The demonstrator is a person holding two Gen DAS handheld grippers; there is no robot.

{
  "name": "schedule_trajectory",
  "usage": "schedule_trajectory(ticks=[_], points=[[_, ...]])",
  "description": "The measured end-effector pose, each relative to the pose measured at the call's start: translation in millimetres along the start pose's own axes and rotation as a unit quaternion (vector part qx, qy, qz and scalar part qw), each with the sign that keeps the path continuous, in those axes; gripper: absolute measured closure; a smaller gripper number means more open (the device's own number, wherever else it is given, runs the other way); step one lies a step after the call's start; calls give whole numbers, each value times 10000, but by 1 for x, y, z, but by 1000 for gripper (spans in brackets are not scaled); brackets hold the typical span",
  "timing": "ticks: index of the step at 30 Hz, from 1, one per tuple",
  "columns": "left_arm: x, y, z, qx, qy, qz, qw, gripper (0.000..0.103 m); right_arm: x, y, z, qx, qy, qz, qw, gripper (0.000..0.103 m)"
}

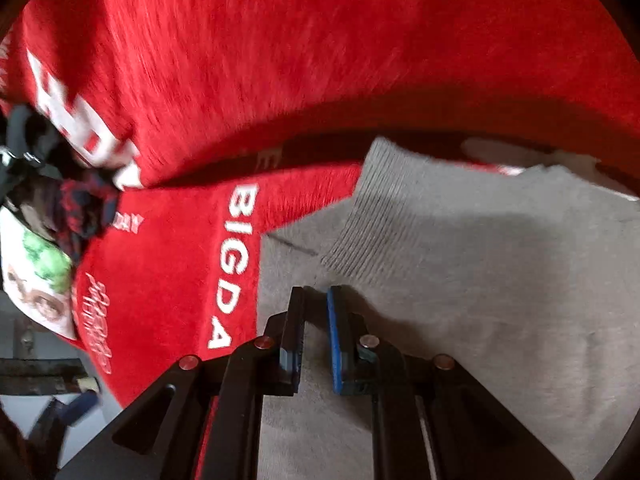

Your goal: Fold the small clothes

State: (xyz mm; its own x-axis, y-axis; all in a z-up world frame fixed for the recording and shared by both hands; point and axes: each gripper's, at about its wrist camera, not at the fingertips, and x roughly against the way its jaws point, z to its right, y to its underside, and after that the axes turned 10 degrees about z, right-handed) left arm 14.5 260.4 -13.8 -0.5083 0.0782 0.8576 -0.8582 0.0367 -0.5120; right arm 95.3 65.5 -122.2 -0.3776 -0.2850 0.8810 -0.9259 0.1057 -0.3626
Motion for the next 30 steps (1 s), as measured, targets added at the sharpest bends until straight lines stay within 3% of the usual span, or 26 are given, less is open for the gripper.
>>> schedule_trajectory(ticks=[4,6,10,12,13,15,19,22,25,30], points=[[-10,-1,-11,273,299,-223,9989,5,6,13,-24,439,122,-54,9989,90],[-16,-3,-14,391,416,-401,9976,5,23,21,-24,297,-18,-30,9996,90],[-28,-5,-15,658,692,-740,9927,5,61,55,14,-966,-545,-39,9938,89],[-38,-2,-12,783,894,-1032,9875,5,78,81,39,-1635,-714,-35,9840,76],[-41,-1,-10,848,982,-1085,9856,5,89,102,55,-2041,-752,-12,9761,58],[-45,-1,-6,939,1104,-1097,9833,4,105,137,74,-2560,-810,26,9633,47],[-51,-2,3,907,1124,-1194,9823,1,124,198,105,-3353,-883,32,9380,47],[-61,-3,12,752,1141,-1400,9807,1,130,234,128,-4073,-866,261,9088,47],[-70,-2,18,700,1187,-1584,9777,1,126,247,142,-4590,-1018,615,8804,47],[-88,1,20,990,1449,-1866,9666,1,113,241,146,-4951,-1426,1033,8508,47]])
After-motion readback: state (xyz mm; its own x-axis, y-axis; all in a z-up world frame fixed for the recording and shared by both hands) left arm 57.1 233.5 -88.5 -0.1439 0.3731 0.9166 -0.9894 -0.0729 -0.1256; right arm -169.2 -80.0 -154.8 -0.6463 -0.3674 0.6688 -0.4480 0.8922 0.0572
